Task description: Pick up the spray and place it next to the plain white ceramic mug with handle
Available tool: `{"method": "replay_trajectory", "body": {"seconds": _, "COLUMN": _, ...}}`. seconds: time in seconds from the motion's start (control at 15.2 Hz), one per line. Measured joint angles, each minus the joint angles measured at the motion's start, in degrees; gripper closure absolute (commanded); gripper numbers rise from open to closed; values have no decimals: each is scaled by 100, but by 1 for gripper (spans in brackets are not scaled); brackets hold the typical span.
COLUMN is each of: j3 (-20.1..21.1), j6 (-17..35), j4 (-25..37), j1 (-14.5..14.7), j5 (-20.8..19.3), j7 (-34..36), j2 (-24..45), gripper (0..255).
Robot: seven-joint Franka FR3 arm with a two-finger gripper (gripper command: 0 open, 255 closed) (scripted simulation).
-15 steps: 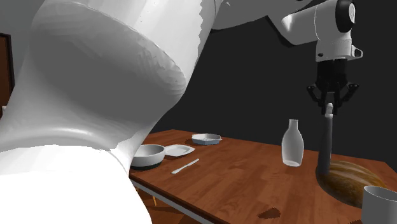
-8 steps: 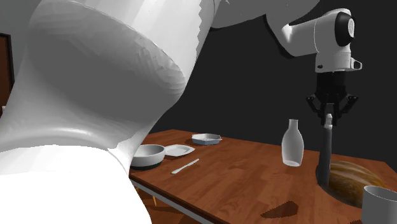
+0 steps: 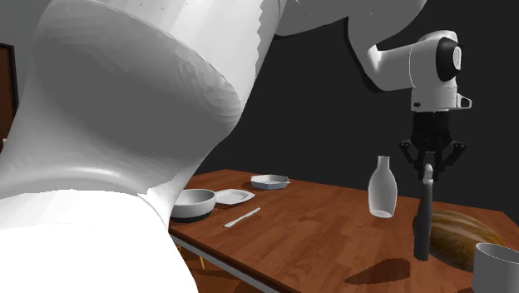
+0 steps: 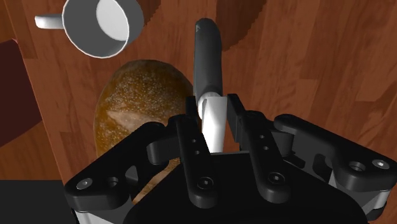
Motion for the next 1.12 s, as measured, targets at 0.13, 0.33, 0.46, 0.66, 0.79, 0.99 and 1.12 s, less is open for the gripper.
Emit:
{"method": "replay_trajectory", "body": {"seconds": 0.13, "j3": -5, "j6": 129, "j4": -112, "j1": -12, "j5": 0, "j7": -14, "j2": 17, "gripper": 255}}
{"method": "replay_trajectory", "body": {"seconds": 0.33, "j3": -4, "j6": 257, "j4": -214, "j1": -6, "j5": -4, "j7": -2, "j2": 43, "gripper": 255}}
{"method": "replay_trajectory", "body": {"seconds": 0.46, "j3": -4, "j6": 274, "j4": -232, "j1": -6, "j5": -4, "j7": -2, "j2": 41, "gripper": 255}}
{"method": "replay_trajectory", "body": {"seconds": 0.66, "j3": -4, "j6": 279, "j4": -234, "j1": -6, "j5": -4, "j7": -2, "j2": 42, "gripper": 255}}
{"method": "replay_trajectory", "body": {"seconds": 0.79, "j3": -4, "j6": 279, "j4": -234, "j1": -6, "j5": -4, "j7": -2, "j2": 42, "gripper": 0}}
{"method": "replay_trajectory", "body": {"seconds": 0.99, "j3": -4, "j6": 279, "j4": -234, "j1": -6, "j5": -4, "j7": -2, "j2": 41, "gripper": 0}}
{"method": "replay_trajectory", "body": {"seconds": 1.12, "j3": -4, "j6": 279, "j4": -234, "j1": -6, "j5": -4, "j7": -1, "j2": 41, "gripper": 0}}
